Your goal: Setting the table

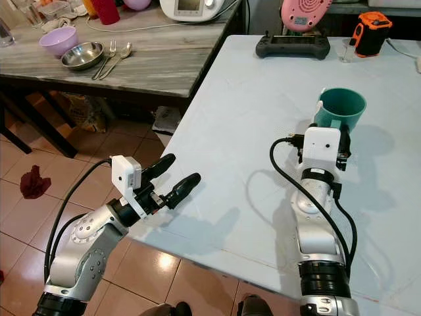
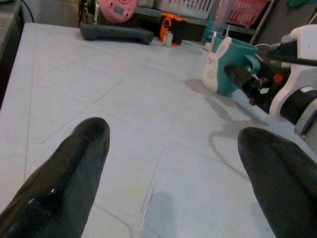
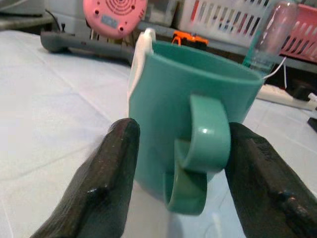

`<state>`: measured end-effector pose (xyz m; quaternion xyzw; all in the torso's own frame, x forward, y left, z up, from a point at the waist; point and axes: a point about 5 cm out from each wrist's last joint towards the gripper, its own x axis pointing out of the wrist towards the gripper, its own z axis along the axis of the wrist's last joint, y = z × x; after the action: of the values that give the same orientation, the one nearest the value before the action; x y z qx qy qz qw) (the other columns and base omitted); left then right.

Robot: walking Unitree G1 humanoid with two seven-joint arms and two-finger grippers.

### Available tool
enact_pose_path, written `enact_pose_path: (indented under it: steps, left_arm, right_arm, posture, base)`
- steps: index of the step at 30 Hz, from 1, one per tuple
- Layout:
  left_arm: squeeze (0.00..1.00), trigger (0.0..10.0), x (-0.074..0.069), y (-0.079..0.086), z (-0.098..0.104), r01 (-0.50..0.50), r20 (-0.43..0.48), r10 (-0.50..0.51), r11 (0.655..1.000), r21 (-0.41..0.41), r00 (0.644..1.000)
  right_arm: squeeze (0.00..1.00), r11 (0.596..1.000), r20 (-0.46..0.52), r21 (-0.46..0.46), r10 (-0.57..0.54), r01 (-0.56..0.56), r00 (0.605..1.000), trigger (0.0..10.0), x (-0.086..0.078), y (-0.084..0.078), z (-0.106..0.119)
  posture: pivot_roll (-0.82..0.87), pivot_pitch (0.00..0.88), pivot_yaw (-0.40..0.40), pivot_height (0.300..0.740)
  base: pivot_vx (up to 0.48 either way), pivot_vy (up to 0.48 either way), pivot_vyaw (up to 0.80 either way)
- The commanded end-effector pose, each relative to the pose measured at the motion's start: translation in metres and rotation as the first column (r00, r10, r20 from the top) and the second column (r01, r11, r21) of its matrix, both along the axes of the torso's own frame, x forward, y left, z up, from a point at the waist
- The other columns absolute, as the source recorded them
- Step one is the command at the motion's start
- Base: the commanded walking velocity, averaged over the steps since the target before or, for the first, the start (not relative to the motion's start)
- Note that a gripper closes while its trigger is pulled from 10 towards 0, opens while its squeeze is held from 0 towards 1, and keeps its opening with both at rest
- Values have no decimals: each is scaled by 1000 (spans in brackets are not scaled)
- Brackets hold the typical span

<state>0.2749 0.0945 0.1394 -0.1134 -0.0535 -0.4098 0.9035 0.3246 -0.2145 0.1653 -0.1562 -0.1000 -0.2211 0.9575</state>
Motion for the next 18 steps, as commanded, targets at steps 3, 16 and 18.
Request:
enact_pose_path:
  steps: [3, 16, 18]
  left_arm:
    - [0, 10000, -1, 3, -2, 3, -3, -3, 1000, 7, 1000]
    - [0, 10000, -7, 1, 1, 87, -2, -87, 996, -3, 996]
    - [0, 10000, -8, 0, 1, 87, -5, -87, 996, -1, 996]
  right_arm:
    - [0, 1000, 4, 11, 9, -9, 1000, 0, 1, 3, 0]
    - [0, 1000, -4, 20, 0, 0, 1000, 0, 2, -1, -1]
    - [0, 1000, -4, 20, -1, 1, 1000, 0, 1, -2, -1]
  posture:
    - [-170, 155, 138, 740]
    - [-173, 153, 134, 740]
    - [-173, 153, 134, 740]
  base:
    - [0, 0, 0]
    - [0, 0, 0]
    - [0, 0, 0]
